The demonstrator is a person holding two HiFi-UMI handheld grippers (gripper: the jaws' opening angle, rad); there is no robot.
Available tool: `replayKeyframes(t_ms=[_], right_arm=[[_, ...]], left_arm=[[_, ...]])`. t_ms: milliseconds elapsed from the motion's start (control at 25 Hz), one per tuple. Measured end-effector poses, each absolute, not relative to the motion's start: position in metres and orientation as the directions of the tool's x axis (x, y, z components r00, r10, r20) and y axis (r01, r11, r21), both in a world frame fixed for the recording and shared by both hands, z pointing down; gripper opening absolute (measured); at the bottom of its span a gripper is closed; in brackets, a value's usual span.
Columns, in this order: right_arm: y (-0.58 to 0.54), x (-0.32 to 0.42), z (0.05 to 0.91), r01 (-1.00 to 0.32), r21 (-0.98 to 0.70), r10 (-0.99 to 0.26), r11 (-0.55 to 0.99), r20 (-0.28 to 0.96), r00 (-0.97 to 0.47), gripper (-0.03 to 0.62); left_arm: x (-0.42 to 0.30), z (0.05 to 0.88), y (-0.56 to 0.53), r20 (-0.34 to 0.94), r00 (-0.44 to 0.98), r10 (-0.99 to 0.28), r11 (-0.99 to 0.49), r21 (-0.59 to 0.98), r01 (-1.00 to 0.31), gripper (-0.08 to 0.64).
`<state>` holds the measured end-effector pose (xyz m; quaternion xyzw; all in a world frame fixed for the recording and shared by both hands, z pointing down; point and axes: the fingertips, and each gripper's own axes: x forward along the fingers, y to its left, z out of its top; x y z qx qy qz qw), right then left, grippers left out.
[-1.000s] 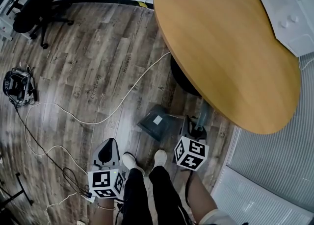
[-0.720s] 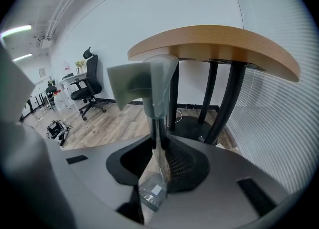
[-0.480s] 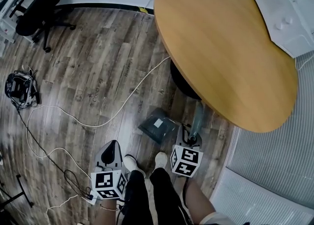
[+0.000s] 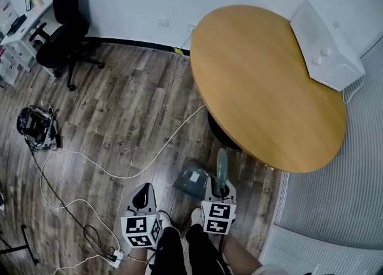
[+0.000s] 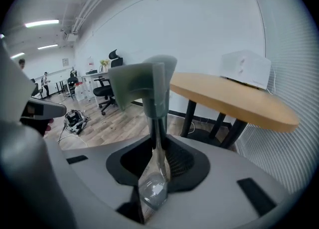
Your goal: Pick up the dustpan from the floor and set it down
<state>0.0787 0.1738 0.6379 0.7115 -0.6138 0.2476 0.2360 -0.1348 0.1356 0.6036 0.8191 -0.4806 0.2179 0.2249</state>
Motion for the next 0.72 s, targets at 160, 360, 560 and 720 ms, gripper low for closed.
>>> replayKeyframes(t_ms=[160,360,560,720], right_arm=[[0.154,0.067,0.579,-0.996,0.009,-0.793,-0.092,0.604,0.079,0.100],[0.122,0.054,0.496,-0.999,-0.018,-0.853,-0.027,0.521,0.014,0.100],[0.108,0.042,0.410,-0.999,-0.011,-0.913,0.046,0.405,-0.046,0.100],[0.091,0.031,0.345,-0.995,0.004,-0.947,0.096,0.308,-0.090,0.100]], left_arm=[[-0.140,0.556,0.123,0.534,0.424,-0.731,-0.433,0.118,-0.894,0.017],[-0.146,0.480,0.098,0.422,0.403,-0.812,-0.408,0.084,-0.909,0.017],[-0.141,0.411,0.089,0.304,0.414,-0.858,-0.408,0.088,-0.909,0.017],[-0.141,0.356,0.075,0.213,0.416,-0.884,-0.409,0.074,-0.909,0.017]])
